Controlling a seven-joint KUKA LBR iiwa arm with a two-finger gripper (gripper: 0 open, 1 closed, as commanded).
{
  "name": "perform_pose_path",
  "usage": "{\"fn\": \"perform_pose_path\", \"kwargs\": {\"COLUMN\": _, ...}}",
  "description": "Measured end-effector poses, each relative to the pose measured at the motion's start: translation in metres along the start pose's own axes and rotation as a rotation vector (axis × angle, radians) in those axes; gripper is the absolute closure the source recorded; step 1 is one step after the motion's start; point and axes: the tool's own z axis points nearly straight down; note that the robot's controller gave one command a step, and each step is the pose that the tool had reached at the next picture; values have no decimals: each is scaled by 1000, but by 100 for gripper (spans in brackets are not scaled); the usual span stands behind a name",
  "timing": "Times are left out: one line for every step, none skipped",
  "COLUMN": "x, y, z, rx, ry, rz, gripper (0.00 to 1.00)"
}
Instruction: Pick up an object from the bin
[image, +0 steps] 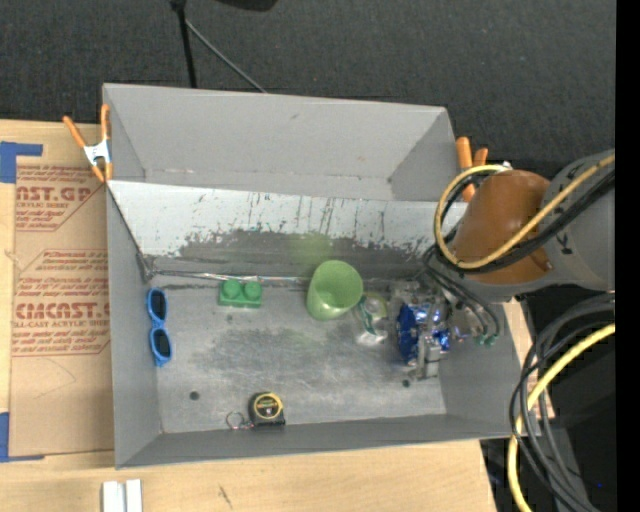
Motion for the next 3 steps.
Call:
{"fn": "perform_pose_path", "kwargs": {"x": 0, "y": 2, "z": -4, "rx": -2, "ry": 0, "rz": -3, "gripper": 100}}
{"fn": "perform_pose_path", "kwargs": {"x": -10, "y": -30, "z": -3, "rx": -26, "ry": 6, "rz": 4, "gripper": 100}}
{"fn": "perform_pose_path", "kwargs": {"x": -5, "y": -31, "z": -174, "rx": 3, "ry": -11, "rz": 10, "gripper": 100}}
